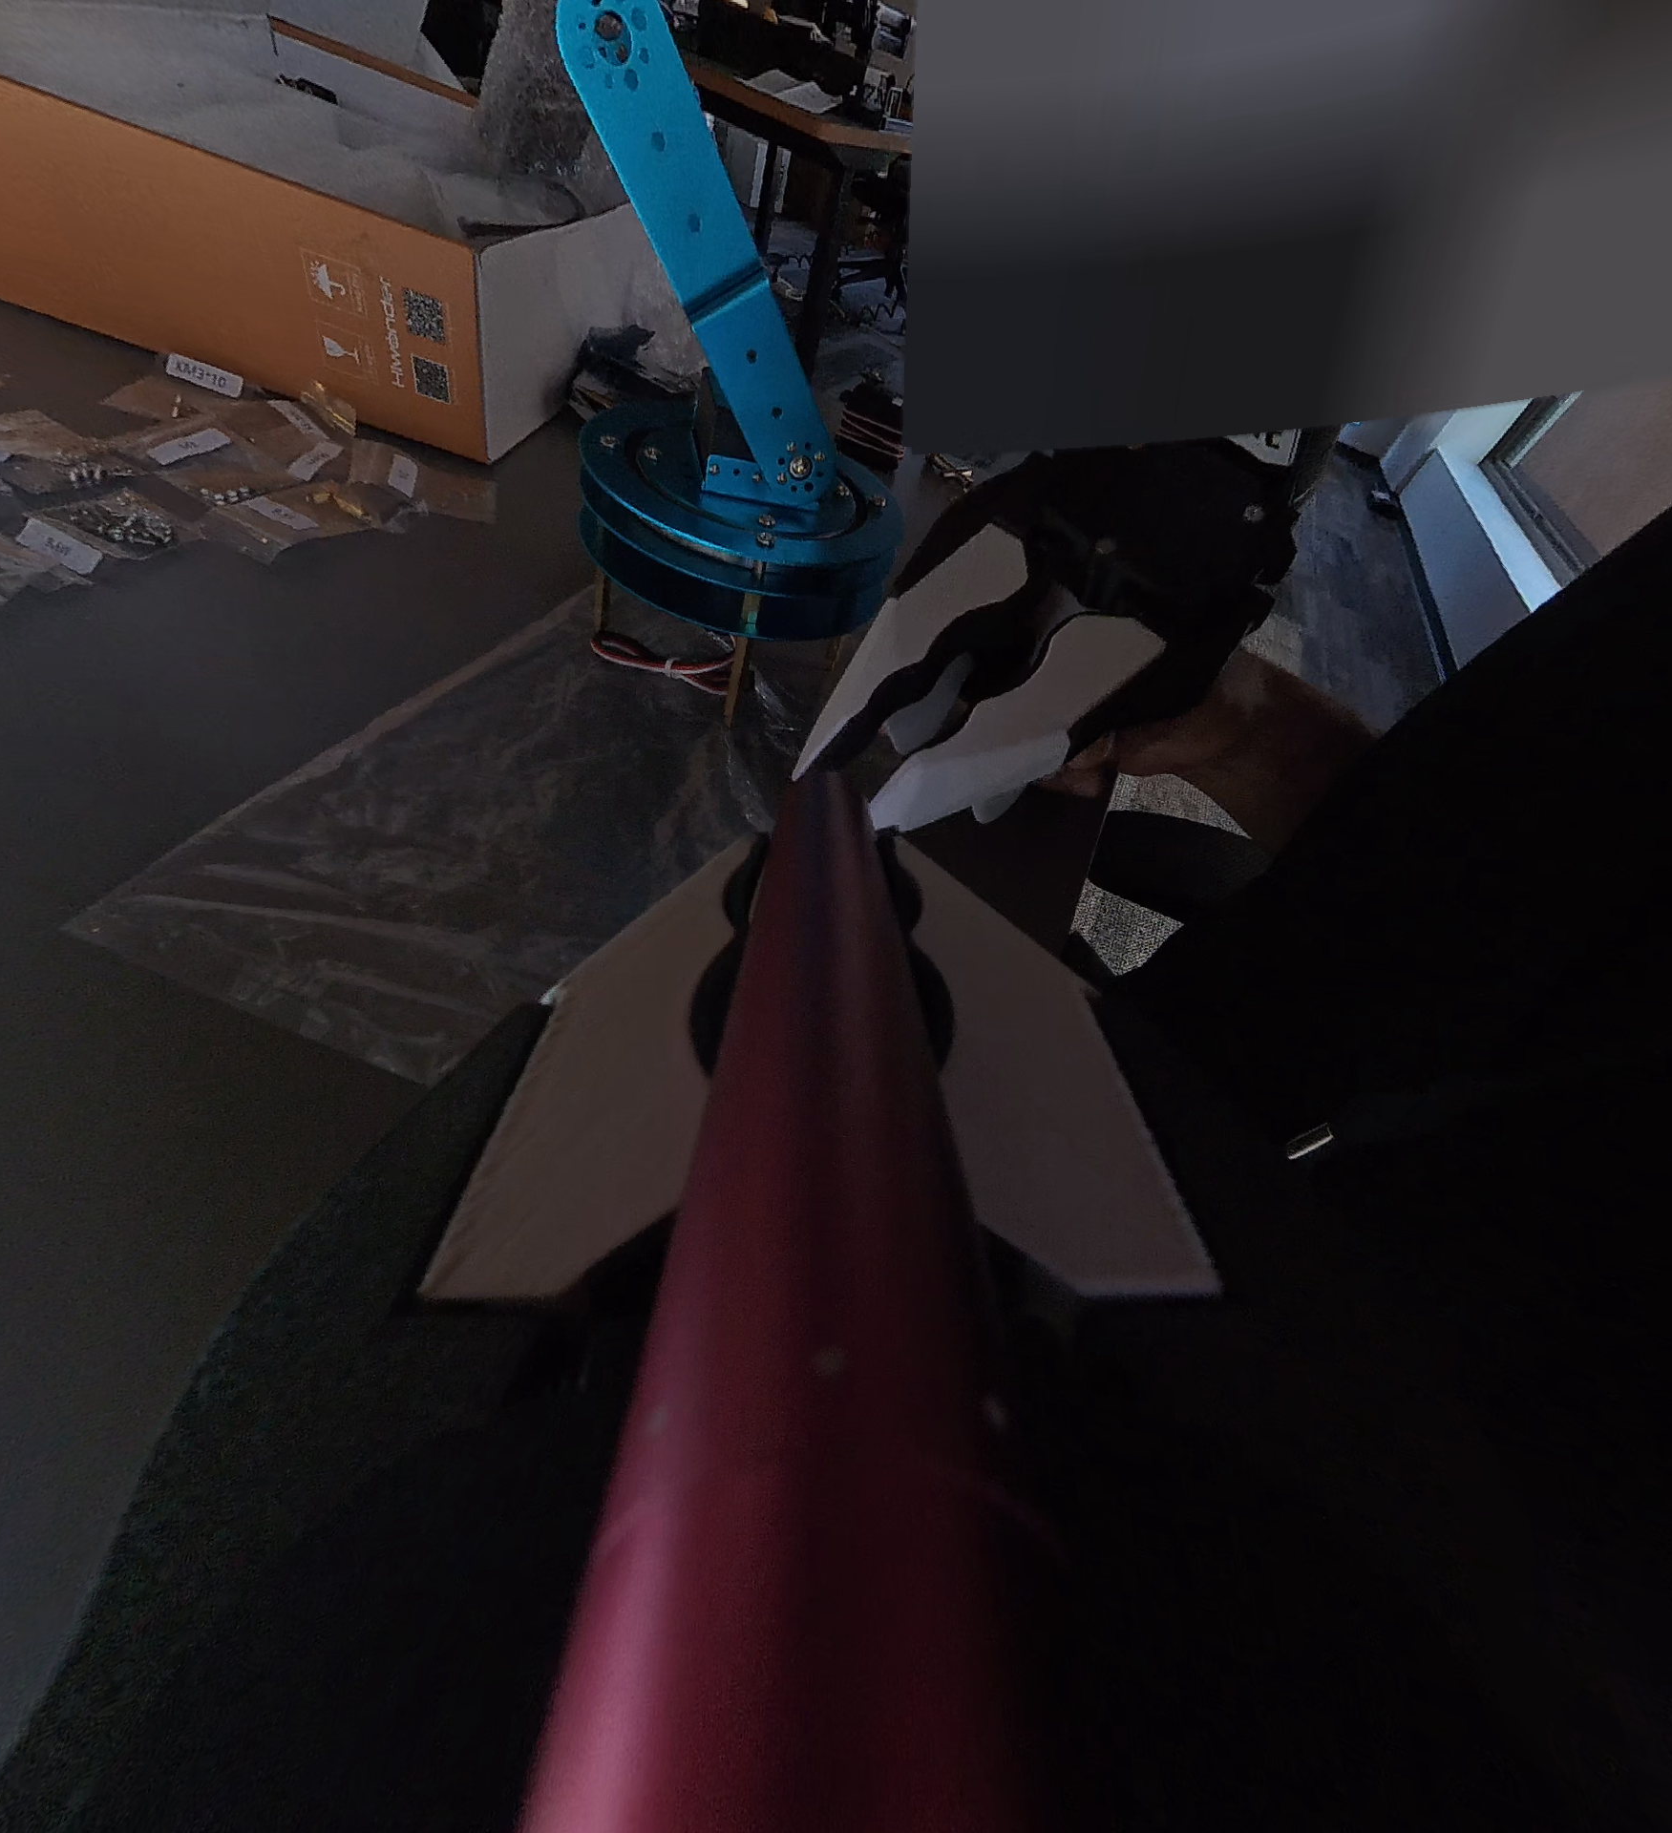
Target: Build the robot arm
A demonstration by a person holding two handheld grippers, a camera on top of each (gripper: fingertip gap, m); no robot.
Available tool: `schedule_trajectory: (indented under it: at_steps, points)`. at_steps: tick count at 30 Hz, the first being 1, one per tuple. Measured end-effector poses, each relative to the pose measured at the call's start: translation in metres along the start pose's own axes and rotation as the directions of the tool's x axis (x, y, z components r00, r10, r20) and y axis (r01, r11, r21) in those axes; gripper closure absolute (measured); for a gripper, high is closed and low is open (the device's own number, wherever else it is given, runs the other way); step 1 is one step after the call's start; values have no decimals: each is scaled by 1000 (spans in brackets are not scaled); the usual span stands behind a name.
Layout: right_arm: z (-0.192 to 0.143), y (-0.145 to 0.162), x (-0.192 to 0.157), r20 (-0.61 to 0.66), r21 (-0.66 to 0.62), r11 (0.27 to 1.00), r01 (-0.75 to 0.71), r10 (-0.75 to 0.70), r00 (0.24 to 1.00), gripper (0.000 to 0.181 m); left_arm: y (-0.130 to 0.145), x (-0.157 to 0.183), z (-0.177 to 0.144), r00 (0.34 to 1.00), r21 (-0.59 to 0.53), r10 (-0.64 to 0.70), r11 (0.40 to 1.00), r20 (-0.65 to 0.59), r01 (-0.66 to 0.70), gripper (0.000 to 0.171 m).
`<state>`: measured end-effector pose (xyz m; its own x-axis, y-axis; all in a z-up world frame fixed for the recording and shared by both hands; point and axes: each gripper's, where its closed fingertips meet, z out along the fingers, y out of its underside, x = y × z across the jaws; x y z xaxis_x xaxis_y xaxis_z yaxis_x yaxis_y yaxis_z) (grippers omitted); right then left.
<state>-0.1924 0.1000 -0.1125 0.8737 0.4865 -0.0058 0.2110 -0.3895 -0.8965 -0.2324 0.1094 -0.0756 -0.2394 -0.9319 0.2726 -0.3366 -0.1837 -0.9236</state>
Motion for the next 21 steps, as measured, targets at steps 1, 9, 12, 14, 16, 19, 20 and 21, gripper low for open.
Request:
schedule_trajectory:
  at_steps: [1,9,12,14,16,19,20,21]
  points:
    - [-1,-1,0,4,10,1000,-12,12,1000,167,0,1,0,1000,3,-3,1000,-3,3,151]
    - [-2,-1,1,-2,16,1000,-6,6,1000,180,1,3,1,1000,-3,-1,1000,-7,1,150]
    - [-2,0,2,-9,12,1000,4,-4,1000,181,0,3,0,1000,0,2,1000,-4,-2,151]
    - [-2,1,2,-13,7,1000,7,-7,1000,180,-1,1,-2,1000,3,2,1000,3,-2,151]
    - [-2,0,3,-14,12,1000,7,-6,1000,181,-1,0,-4,1000,3,-2,1000,1,2,151]
    - [-3,-1,1,-4,21,1000,8,-8,1000,181,0,1,-4,1000,0,-7,1000,-8,7,150]
    - [-3,-1,1,-4,19,1000,13,-13,1000,181,1,1,-3,1000,-3,-2,1000,-3,2,150]
    - [-3,-1,0,-4,18,1000,17,-17,1000,181,1,1,-3,1000,-5,5,1000,-1,-5,151]
